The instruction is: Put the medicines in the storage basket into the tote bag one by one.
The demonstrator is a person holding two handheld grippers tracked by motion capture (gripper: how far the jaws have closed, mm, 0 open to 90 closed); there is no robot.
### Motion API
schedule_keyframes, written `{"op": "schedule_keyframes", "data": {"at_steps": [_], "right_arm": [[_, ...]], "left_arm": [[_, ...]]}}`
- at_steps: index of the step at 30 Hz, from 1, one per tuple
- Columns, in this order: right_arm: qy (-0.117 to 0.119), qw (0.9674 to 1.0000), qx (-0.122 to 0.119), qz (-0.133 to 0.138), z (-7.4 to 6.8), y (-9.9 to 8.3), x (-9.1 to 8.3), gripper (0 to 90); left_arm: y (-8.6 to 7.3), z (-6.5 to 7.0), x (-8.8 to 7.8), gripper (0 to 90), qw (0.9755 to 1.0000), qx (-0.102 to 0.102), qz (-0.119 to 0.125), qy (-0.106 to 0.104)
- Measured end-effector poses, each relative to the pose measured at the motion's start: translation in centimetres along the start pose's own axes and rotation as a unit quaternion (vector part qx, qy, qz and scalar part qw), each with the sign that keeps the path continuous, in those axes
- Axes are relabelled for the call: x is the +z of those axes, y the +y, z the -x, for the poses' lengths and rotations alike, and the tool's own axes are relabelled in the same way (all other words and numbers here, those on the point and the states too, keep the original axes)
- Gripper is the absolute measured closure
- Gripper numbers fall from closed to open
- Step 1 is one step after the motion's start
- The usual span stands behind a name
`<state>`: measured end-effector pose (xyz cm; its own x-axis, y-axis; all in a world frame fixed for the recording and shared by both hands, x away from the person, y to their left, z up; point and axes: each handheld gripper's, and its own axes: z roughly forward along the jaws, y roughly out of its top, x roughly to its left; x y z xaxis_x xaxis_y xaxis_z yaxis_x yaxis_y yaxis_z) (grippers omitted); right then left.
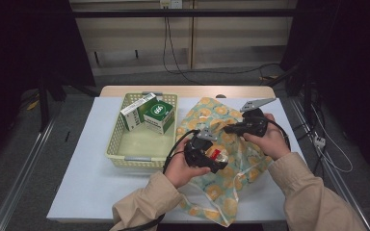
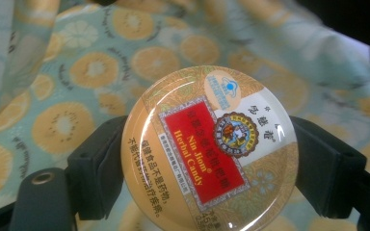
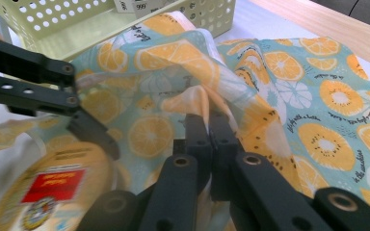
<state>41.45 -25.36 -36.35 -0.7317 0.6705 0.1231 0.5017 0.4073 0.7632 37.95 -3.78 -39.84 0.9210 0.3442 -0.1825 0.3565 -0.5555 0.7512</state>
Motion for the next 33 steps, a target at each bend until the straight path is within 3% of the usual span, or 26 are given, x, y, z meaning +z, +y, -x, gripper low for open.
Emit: {"op": "schedule_keyframes", "data": {"at_steps": [2,3,4,5,6,11,12,14,16,17,18,20,32,33], "right_arm": [[0.0,1.0,0.0,0.0,0.0,0.0,0.0,89.8],[-0.001,1.0,-0.001,0.0,0.0,0.0,-0.1,89.8],[-0.001,1.0,-0.001,0.0,0.0,0.0,-0.1,89.8],[-0.002,1.0,-0.001,0.0,0.0,0.0,-0.3,89.8],[-0.002,1.0,-0.001,0.001,0.0,0.0,-0.3,89.9],[-0.001,1.0,-0.002,0.003,0.0,0.0,-0.7,89.9],[-0.001,1.0,-0.002,0.003,-0.1,0.0,-0.8,89.9],[0.0,1.0,-0.001,0.004,-0.1,0.0,-0.9,89.9],[0.001,1.0,-0.001,0.005,-0.1,0.0,-1.0,89.9],[0.0,1.0,-0.001,0.005,-0.1,0.0,-1.1,89.8],[0.0,1.0,-0.002,0.006,0.0,0.0,-1.2,89.9],[0.0,1.0,0.0,0.006,0.1,-0.1,-1.3,89.9],[0.003,1.0,0.002,0.008,0.3,-0.3,-1.5,89.8],[0.004,1.0,0.003,0.009,0.3,-0.3,-1.5,89.9]], "left_arm": [[-0.1,-0.3,0.3,20.4,1.0,0.0,-0.002,0.008],[-0.1,-0.4,0.4,20.3,0.9996,-0.004,-0.005,0.026],[-0.1,-0.7,0.5,20.3,0.9999,-0.007,-0.001,0.015],[-0.1,-0.9,0.7,20.3,0.9999,-0.005,-0.003,0.016],[-0.1,-1.2,0.9,20.4,0.9996,-0.009,-0.005,0.027],[0.2,-2.1,1.5,20.3,0.9991,-0.016,0.002,0.039],[0.3,-2.2,1.5,20.3,0.9983,-0.017,-0.001,0.056],[0.3,-2.5,1.5,20.3,0.9988,-0.019,0.001,0.046],[0.4,-3.0,1.6,20.3,0.9983,-0.024,0.004,0.052],[0.5,-3.3,1.6,20.4,0.9974,-0.026,-0.002,0.067],[0.4,-3.5,1.7,20.3,0.998,-0.027,0.001,0.057],[0.4,-3.8,1.8,20.3,0.9975,-0.03,0.0,0.063],[0.9,-4.0,2.5,20.3,0.9977,-0.029,0.002,0.061],[1.0,-3.9,2.6,20.3,0.9966,-0.029,0.0,0.077]]}}
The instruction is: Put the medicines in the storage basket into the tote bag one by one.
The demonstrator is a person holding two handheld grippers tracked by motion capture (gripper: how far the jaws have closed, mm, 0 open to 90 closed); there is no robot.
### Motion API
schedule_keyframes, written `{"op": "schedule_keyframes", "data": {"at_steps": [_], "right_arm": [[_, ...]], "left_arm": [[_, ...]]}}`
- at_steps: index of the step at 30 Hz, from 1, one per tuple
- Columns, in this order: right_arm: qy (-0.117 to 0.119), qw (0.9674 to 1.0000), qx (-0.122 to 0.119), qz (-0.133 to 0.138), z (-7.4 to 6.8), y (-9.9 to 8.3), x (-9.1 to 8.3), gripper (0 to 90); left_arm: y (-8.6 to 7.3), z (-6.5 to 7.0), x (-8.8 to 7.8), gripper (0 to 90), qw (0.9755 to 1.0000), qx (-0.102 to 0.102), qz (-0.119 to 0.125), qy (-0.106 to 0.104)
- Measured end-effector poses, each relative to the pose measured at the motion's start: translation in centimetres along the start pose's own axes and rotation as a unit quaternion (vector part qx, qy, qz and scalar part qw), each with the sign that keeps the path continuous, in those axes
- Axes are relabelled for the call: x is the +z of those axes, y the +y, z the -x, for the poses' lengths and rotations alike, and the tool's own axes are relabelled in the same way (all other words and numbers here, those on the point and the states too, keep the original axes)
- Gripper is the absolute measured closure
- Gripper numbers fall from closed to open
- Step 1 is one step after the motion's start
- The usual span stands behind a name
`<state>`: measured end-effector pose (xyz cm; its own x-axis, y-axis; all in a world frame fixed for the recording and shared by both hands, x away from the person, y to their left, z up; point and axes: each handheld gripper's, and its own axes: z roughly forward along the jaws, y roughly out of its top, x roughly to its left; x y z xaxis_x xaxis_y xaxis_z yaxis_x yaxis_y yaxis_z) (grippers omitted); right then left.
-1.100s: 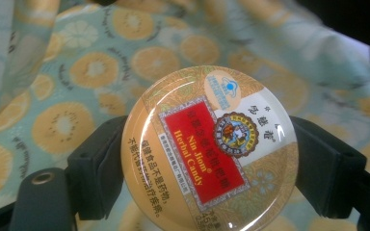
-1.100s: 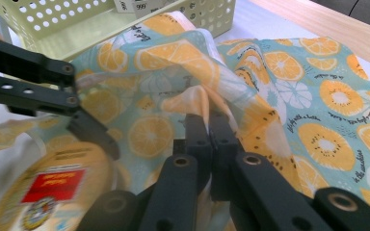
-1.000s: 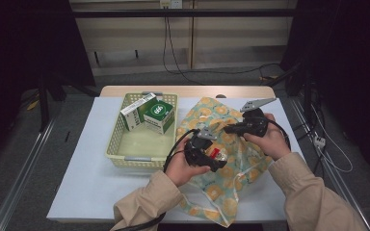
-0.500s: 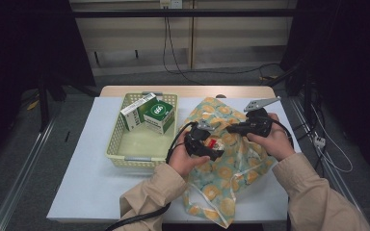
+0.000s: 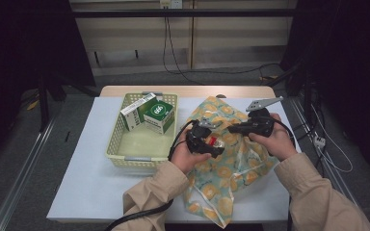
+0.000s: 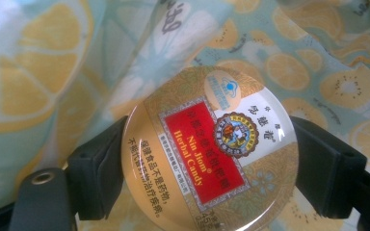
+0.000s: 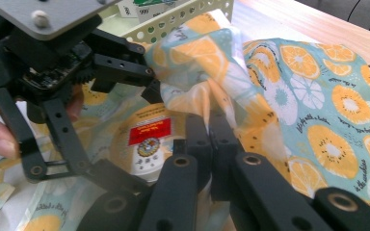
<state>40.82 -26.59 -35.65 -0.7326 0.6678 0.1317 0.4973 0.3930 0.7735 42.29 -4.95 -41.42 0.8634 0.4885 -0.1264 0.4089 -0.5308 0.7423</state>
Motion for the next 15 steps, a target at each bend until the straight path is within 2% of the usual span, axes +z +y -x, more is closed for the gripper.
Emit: {"op": "schedule_keyframes", "data": {"at_steps": [1,2,6,10,11,12,13,15], "right_arm": [[0.0,1.0,0.0,0.001,0.0,0.0,0.0,89.9],[0.001,1.0,0.002,0.002,0.0,0.0,-0.1,89.8],[0.003,1.0,0.006,0.005,0.1,0.0,-0.2,89.9],[0.003,0.9999,0.012,0.006,0.4,-0.1,-0.1,89.8],[0.003,0.9999,0.013,0.005,0.5,-0.1,0.0,89.8],[0.002,0.9999,0.014,0.004,0.6,-0.1,0.1,89.8],[0.001,0.9999,0.016,0.003,0.8,-0.2,0.2,89.8],[0.0,0.9998,0.02,0.002,1.1,-0.3,0.4,89.8]], "left_arm": [[0.0,0.0,0.0,20.3,1.0,0.0,0.0,0.0],[0.1,-0.2,0.2,20.3,0.9999,-0.002,0.003,-0.014],[1.2,-0.8,1.4,20.3,1.0,-0.001,-0.001,-0.006],[2.6,-2.3,2.9,20.1,0.9997,-0.013,0.022,0.008],[2.9,-2.7,3.4,19.4,0.9995,-0.022,0.023,0.005],[3.2,-3.1,3.7,17.2,0.9994,-0.022,0.025,0.004],[3.4,-3.2,3.9,15.5,0.9992,-0.025,0.031,0.006],[3.7,-3.1,3.8,14.0,0.9994,-0.022,0.027,0.008]]}}
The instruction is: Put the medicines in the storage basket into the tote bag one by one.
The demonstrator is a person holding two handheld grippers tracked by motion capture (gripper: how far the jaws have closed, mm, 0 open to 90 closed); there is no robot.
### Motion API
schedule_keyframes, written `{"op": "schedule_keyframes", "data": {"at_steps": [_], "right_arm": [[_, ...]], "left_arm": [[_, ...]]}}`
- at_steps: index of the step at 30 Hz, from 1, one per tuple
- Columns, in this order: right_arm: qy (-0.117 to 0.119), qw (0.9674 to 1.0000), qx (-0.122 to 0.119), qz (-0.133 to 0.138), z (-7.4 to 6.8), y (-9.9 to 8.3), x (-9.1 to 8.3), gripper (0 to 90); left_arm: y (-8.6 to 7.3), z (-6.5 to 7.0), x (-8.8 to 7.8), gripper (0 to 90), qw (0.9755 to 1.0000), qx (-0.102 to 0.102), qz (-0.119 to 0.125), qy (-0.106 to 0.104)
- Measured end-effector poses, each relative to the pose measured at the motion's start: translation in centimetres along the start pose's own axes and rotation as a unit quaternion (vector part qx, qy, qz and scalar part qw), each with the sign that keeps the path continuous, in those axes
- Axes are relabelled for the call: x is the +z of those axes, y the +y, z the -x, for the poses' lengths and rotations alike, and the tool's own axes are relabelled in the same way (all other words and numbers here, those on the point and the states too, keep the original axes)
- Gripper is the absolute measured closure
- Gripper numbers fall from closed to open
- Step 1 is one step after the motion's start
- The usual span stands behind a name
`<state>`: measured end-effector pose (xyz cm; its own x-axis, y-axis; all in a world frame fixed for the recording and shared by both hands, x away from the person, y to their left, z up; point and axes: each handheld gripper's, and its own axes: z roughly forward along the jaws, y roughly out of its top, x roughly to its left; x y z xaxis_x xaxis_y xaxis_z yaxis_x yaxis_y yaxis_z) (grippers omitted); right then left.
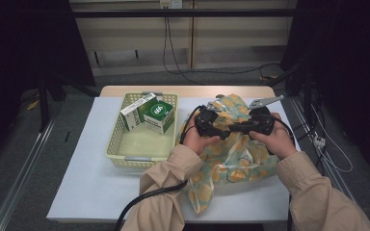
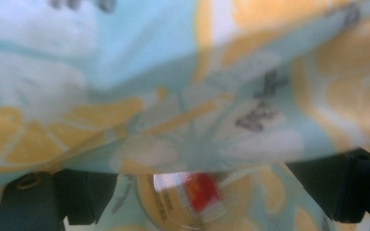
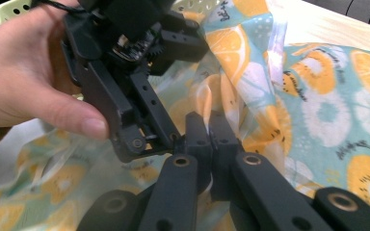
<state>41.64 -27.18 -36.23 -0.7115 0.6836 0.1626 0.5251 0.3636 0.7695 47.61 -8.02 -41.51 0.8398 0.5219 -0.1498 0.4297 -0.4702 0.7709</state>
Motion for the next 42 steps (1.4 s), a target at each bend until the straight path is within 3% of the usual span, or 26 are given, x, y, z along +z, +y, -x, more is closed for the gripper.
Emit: {"op": "schedule_keyframes", "data": {"at_steps": [3,4,7,8,10,16,21,30,36,42], "right_arm": [[0.001,1.0,0.003,0.002,0.3,-0.2,-0.1,89.8],[0.001,1.0,0.004,0.002,0.4,-0.2,-0.1,89.8],[-0.004,1.0,0.007,0.001,0.4,-0.4,-0.2,89.8],[-0.005,1.0,0.006,0.0,0.4,-0.5,-0.2,89.8],[-0.007,1.0,0.004,-0.004,0.2,-0.5,-0.1,89.8],[-0.01,0.9999,-0.001,-0.009,-0.1,-0.3,0.2,89.8],[-0.012,0.9999,-0.001,-0.011,-0.3,-0.4,0.5,89.8],[-0.014,0.9998,-0.002,-0.013,-0.4,-0.5,0.4,89.8],[-0.014,0.9998,-0.003,-0.012,-0.5,-0.6,0.4,89.8],[-0.012,0.9999,-0.004,-0.01,-0.6,-0.5,0.4,89.8]], "left_arm": [[0.0,0.3,-0.8,12.7,0.9998,-0.004,0.0,-0.018],[0.0,0.5,-1.1,13.0,1.0,0.0,-0.005,-0.007],[-0.2,0.7,-2.4,12.3,0.9996,0.0,-0.011,-0.026],[-0.2,0.9,-2.9,12.3,0.9999,0.002,-0.011,-0.01],[-0.3,1.1,-3.8,12.0,0.9995,0.007,-0.007,-0.03],[-0.8,1.2,-5.9,11.5,0.999,0.009,-0.016,-0.041],[-1.0,1.1,-8.1,10.7,0.9986,0.022,-0.022,-0.044],[-1.6,-0.5,-12.0,10.2,0.9994,0.016,-0.02,-0.024],[-1.7,-2.4,-14.2,10.1,0.9999,0.011,-0.012,0.002],[-2.2,-4.7,-15.6,10.0,0.9996,-0.007,-0.009,0.027]]}}
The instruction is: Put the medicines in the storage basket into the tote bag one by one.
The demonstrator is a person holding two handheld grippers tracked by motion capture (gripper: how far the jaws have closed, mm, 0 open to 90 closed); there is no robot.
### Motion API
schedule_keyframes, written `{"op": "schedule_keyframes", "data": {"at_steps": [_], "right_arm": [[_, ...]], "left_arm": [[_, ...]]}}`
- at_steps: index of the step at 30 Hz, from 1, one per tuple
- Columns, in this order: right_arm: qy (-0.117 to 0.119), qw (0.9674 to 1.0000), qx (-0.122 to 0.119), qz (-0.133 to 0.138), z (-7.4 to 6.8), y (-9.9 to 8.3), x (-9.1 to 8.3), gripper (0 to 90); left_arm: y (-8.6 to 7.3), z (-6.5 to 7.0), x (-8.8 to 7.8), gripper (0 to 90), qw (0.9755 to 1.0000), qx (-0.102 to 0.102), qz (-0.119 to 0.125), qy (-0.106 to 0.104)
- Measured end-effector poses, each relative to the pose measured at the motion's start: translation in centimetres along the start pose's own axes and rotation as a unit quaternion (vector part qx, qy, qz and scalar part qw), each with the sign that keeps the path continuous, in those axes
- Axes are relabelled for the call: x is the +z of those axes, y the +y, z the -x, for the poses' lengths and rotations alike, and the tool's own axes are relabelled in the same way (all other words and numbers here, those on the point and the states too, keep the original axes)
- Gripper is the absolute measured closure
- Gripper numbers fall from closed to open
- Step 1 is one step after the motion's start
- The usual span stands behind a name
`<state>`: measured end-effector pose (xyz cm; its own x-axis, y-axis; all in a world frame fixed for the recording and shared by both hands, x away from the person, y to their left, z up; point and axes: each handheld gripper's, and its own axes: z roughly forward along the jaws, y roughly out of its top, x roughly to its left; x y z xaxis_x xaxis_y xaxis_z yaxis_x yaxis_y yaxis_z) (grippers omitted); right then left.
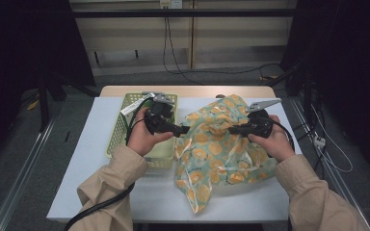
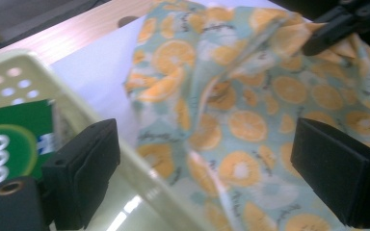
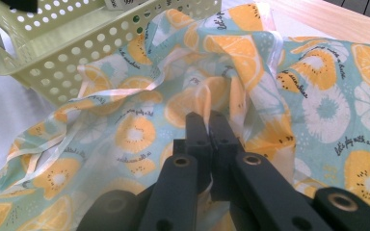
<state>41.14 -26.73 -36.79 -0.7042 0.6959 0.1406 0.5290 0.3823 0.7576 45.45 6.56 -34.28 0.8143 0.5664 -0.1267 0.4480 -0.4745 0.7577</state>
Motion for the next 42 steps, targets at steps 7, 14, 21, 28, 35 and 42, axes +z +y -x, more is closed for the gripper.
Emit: {"op": "schedule_keyframes", "data": {"at_steps": [7,14,21,28,35,42], "right_arm": [[0.0,1.0,-0.002,-0.002,0.0,0.0,0.0,89.8],[0.002,1.0,0.0,0.0,0.0,0.0,0.0,89.8],[0.004,1.0,0.0,-0.001,0.1,-0.3,0.1,89.8],[0.004,1.0,0.0,0.0,0.2,-0.3,0.0,89.8],[0.007,1.0,0.001,-0.001,0.1,-0.4,0.1,89.8],[0.007,1.0,0.002,-0.001,0.3,-0.5,0.1,89.8]], "left_arm": [[-0.8,-2.1,-0.5,9.7,0.9997,-0.013,-0.005,0.02],[-2.1,-5.1,-0.9,9.5,0.9975,-0.039,0.002,0.058],[-3.1,-7.0,-0.3,7.7,0.9953,-0.049,-0.004,0.084],[-3.7,-7.8,1.1,7.2,0.9934,-0.054,-0.014,0.1],[-3.4,-8.0,2.0,5.8,0.991,-0.043,-0.016,0.126],[-3.9,-8.6,3.2,5.4,0.9886,-0.051,-0.036,0.137]]}}
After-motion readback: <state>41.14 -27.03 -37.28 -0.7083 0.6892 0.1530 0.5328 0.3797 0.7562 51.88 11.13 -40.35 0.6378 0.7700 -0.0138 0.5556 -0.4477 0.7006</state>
